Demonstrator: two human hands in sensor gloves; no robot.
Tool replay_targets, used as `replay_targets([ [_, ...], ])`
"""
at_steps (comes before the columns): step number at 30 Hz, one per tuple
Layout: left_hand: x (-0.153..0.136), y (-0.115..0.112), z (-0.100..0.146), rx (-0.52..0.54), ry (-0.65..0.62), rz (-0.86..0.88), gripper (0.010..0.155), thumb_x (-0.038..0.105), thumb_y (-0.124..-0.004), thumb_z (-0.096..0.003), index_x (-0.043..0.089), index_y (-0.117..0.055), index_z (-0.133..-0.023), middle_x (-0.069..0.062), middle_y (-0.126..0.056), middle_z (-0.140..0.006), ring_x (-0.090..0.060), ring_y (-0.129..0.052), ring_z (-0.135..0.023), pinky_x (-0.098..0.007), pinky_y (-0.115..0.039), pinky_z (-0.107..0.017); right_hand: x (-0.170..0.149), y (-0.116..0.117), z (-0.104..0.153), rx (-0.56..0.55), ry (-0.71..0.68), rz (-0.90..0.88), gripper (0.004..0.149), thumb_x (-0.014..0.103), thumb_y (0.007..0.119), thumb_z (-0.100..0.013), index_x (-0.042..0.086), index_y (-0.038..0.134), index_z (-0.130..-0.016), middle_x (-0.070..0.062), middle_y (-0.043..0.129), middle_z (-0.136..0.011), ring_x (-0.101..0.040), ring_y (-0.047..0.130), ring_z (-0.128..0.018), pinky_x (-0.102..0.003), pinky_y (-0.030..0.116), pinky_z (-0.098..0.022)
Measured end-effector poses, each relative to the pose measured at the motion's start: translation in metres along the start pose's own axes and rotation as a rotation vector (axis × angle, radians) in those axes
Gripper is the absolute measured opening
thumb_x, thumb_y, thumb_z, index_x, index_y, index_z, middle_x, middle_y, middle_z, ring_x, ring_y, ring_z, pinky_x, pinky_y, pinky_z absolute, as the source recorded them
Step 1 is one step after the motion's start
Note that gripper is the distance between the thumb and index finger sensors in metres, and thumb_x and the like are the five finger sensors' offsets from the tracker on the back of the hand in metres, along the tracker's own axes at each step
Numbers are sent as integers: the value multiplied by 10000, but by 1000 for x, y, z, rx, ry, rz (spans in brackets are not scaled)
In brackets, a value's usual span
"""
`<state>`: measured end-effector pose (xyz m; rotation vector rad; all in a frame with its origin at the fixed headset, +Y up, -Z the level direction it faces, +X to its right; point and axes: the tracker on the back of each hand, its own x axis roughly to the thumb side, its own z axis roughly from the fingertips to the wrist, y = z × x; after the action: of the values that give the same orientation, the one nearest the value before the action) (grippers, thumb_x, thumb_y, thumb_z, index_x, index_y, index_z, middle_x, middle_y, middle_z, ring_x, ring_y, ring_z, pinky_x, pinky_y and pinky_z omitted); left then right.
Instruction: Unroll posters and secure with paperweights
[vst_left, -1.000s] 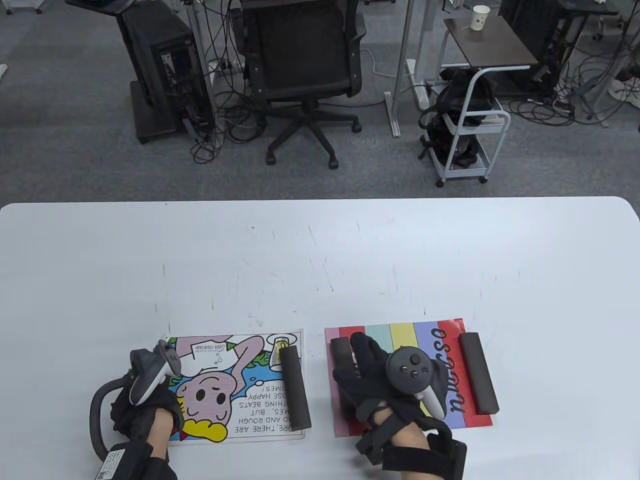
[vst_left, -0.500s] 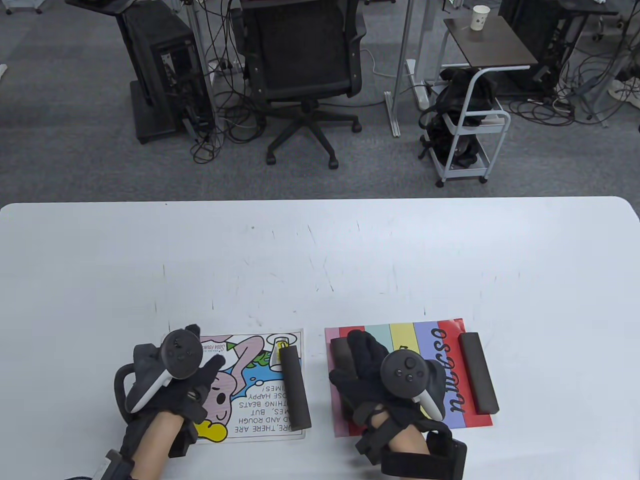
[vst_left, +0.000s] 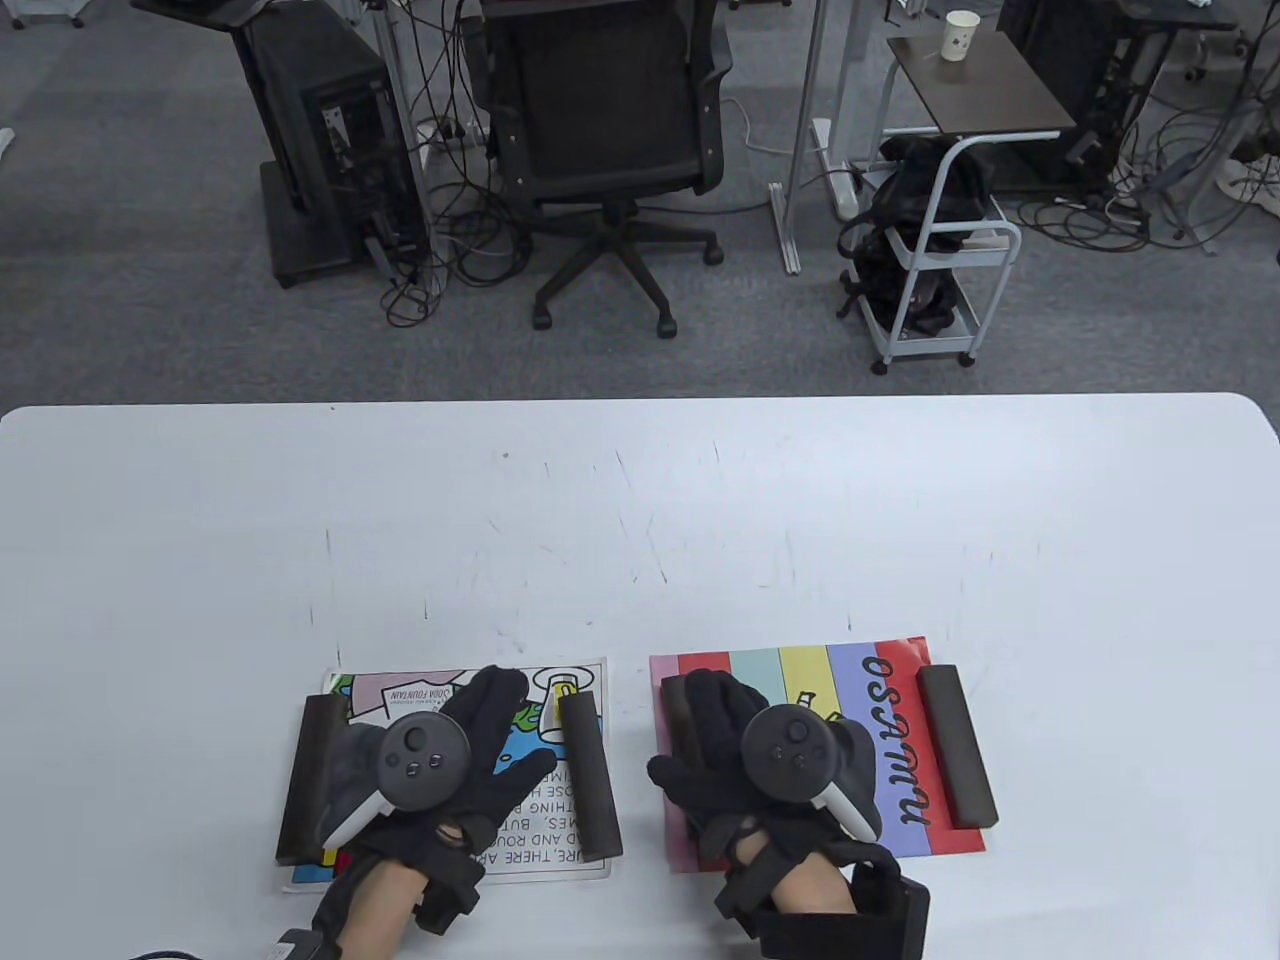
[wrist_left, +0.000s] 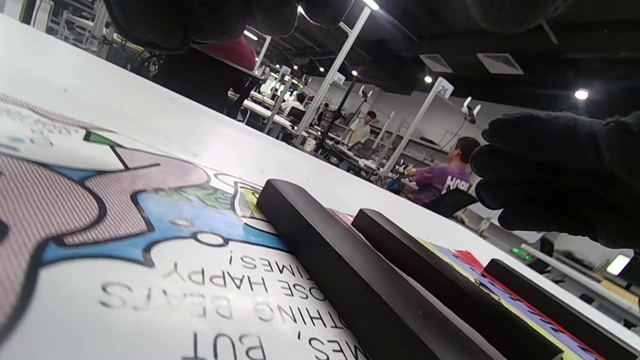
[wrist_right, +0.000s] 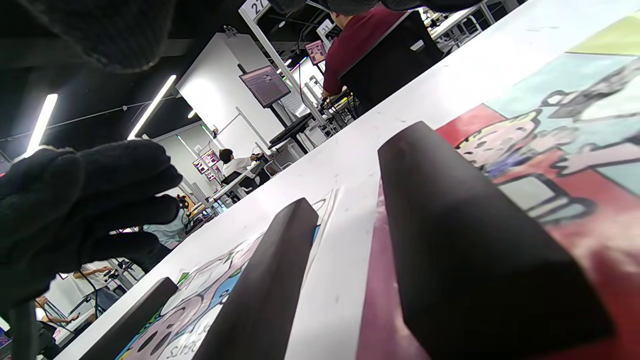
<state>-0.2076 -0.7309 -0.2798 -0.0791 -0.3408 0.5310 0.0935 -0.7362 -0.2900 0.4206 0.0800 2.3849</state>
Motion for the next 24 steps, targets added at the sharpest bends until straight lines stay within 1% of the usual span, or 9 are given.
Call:
replay_targets([
  [2, -3, -4, 0, -17, -1, 24, 817, 646, -633, -480, 165, -429, -1108, -184, -442, -1144, -499, -545, -1038, -593, -638, -694, -1, 0, 0, 2, 5, -2, 836, 563, 729, -430, 102, 346, -1012, -231, 339, -1061, -530, 374, -925, -571, 475, -682],
  [7, -7, -9, 0, -20, -1, 16, 812, 642, -636, -480, 158, -442, -1104, -189, -455, -1138, -497, -553, -1034, -592, -641, -690, -3, 0, -3, 11, 14, -17, 836, 562, 729, -430, 101, 343, -1012, -233, 337, -1061, -530, 372, -926, -571, 474, -683],
  [24, -13, -11, 4, -15, 5, 44, 807, 634, -639, -481, 148, -456, -1098, -198, -466, -1129, -502, -559, -1024, -594, -642, -682, -3, -1, -2, 15, 28, -25, 833, 560, 724, -431, 99, 344, -1011, -232, 338, -1061, -531, 374, -924, -571, 476, -681],
])
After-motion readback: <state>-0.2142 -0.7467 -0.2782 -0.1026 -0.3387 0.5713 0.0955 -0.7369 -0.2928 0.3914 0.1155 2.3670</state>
